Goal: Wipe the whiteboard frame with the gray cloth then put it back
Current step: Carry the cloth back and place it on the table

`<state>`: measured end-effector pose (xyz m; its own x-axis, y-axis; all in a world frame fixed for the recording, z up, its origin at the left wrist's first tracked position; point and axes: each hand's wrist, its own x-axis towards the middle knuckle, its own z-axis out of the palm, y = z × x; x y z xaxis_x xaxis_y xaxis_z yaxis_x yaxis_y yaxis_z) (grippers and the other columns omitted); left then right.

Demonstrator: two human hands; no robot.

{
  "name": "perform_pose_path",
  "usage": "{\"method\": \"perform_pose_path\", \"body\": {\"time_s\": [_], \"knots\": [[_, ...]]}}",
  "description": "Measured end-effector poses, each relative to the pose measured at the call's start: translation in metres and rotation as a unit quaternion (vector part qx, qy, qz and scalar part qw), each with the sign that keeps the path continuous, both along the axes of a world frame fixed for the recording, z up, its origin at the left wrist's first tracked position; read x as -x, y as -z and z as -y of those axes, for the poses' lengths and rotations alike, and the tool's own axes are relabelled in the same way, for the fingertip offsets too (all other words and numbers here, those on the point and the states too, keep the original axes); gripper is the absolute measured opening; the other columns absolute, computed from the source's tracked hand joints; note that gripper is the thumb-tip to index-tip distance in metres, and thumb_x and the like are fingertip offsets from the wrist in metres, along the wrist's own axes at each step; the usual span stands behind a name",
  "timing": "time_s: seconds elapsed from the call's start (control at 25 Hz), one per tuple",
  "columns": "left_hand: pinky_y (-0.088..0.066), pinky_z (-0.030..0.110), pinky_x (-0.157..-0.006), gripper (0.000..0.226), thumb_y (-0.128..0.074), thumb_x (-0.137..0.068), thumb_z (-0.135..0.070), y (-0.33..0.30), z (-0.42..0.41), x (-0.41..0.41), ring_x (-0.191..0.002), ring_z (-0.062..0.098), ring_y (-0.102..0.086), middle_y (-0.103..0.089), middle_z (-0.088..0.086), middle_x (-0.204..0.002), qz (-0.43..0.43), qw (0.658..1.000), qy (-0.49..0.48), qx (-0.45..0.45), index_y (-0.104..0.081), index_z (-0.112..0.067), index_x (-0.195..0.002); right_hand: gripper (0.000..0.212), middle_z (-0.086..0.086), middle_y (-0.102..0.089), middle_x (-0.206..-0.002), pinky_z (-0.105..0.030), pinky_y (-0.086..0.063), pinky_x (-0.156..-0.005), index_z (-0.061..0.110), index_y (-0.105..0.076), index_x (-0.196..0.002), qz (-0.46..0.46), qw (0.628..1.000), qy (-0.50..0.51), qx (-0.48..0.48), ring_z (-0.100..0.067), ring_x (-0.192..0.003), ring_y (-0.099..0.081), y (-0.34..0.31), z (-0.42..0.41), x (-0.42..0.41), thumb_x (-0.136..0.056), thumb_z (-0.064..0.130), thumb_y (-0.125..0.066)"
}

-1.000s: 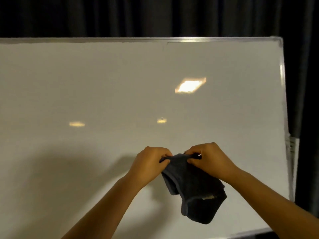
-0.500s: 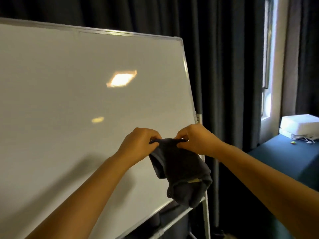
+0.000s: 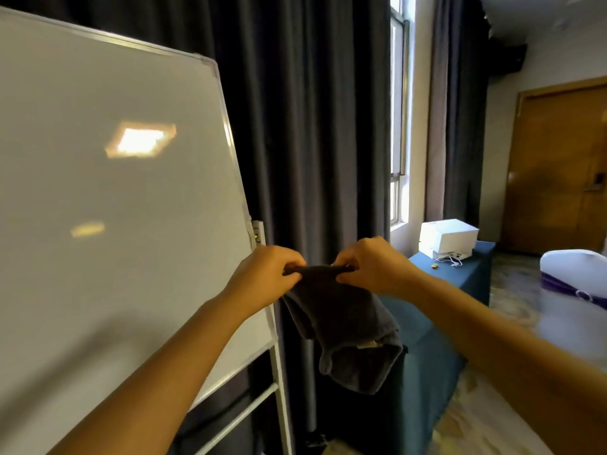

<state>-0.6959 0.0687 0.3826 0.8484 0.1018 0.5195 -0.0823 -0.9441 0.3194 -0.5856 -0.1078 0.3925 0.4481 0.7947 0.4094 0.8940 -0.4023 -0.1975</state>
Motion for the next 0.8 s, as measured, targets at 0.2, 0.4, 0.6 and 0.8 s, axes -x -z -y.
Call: {"method": "perform_pose_path", "body": {"time_s": [0.2, 0.4, 0.6, 0.8], "knots": [[-0.057, 0.04, -0.08, 0.014, -0.065, -0.084, -0.012, 0.016, 0.056, -0.104, -0.079, 0.012, -0.067, -0.072, -0.004, -0.082, -0.027, 0.998, 0.036, 0.039, -0.072, -0.021, -0.092, 0.02, -0.003, -0.069, -0.097, -0.017, -0.04, -0.067, 0.017, -0.069, -0.101, -0.002, 0.999, 0.044, 0.012, -0.012, -0.077, -0.056, 0.013, 0.058, -0.097, -0.083, 0.018, -0.062], [-0.055, 0.031, -0.086, 0.018, -0.067, -0.082, -0.005, 0.035, 0.078, -0.209, -0.086, 0.014, -0.068, -0.074, 0.006, -0.092, -0.063, 0.994, 0.052, 0.077, -0.073, -0.013, -0.097, 0.022, -0.005, -0.069, -0.105, -0.016, -0.045, -0.071, 0.016, -0.068, -0.104, -0.038, 0.997, 0.059, 0.024, -0.011, -0.081, -0.056, 0.037, 0.089, -0.191, -0.083, 0.017, -0.063], [-0.055, 0.028, -0.08, 0.019, -0.067, -0.079, -0.004, 0.047, 0.076, -0.316, -0.082, 0.014, -0.068, -0.074, 0.002, -0.087, -0.074, 0.992, 0.07, 0.069, -0.074, -0.016, -0.092, 0.024, -0.007, -0.07, -0.104, -0.025, -0.05, -0.079, 0.016, -0.068, -0.105, -0.043, 0.995, 0.074, 0.042, -0.016, -0.085, -0.062, 0.047, 0.095, -0.287, -0.081, 0.016, -0.065], [-0.057, 0.037, -0.082, 0.017, -0.067, -0.079, -0.004, 0.042, 0.069, -0.423, -0.08, 0.013, -0.068, -0.074, 0.0, -0.086, -0.093, 0.99, 0.088, 0.052, -0.073, -0.015, -0.091, 0.024, -0.008, -0.07, -0.104, -0.026, -0.05, -0.082, 0.012, -0.068, -0.106, -0.039, 0.993, 0.071, 0.089, -0.018, -0.086, -0.064, 0.039, 0.087, -0.39, -0.083, 0.017, -0.064]]}}
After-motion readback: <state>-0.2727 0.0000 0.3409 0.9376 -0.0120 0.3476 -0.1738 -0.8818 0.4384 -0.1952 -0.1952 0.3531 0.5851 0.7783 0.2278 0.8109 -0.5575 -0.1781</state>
